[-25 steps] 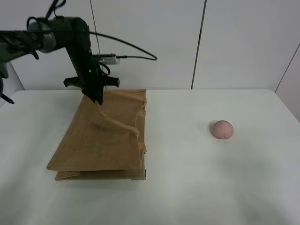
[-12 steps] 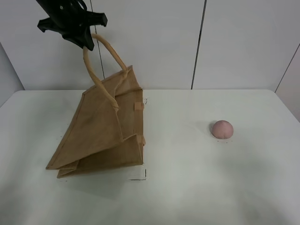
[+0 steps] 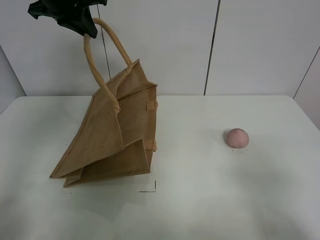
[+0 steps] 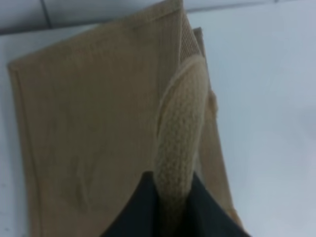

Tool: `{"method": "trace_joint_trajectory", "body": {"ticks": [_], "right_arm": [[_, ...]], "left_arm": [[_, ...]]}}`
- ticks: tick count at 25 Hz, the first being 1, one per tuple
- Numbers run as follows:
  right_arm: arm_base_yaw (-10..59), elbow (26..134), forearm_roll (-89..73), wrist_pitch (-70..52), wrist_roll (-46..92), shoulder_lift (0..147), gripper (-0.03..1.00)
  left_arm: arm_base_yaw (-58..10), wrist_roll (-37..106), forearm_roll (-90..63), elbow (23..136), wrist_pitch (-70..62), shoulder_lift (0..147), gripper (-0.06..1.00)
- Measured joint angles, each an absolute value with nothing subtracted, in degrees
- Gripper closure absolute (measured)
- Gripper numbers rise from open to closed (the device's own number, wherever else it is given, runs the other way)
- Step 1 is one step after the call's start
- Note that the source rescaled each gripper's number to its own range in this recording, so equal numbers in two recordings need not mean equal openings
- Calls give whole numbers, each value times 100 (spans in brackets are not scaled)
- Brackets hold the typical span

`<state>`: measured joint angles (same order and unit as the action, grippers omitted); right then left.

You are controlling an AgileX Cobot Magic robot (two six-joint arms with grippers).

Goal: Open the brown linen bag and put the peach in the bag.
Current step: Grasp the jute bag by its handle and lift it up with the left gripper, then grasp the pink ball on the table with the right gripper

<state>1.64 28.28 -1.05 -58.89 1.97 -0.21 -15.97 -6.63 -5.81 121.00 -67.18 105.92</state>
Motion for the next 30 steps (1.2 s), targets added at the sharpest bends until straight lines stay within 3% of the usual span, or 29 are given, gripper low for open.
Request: {"method": "trace_joint_trajectory", "body": {"ticks": [10,14,23,30], "right_arm": [[164,2828,-101,-5889,197,43,-3],[164,2984,-203,-5704,197,862,-3],[164,4460,-535,-5303,193,5029,-3],[164,6256,-704,-5216,308,8184,-3]], "left_arm": [[-1597,-522,-853,12086,-6718,10367,94],[-1597,-510,-853,12086,-6718,10342,94],[-1597,-487,-864,12086,-6718,10330,94],[-1597,-482,-870,12086,-6718,10331,94]]}}
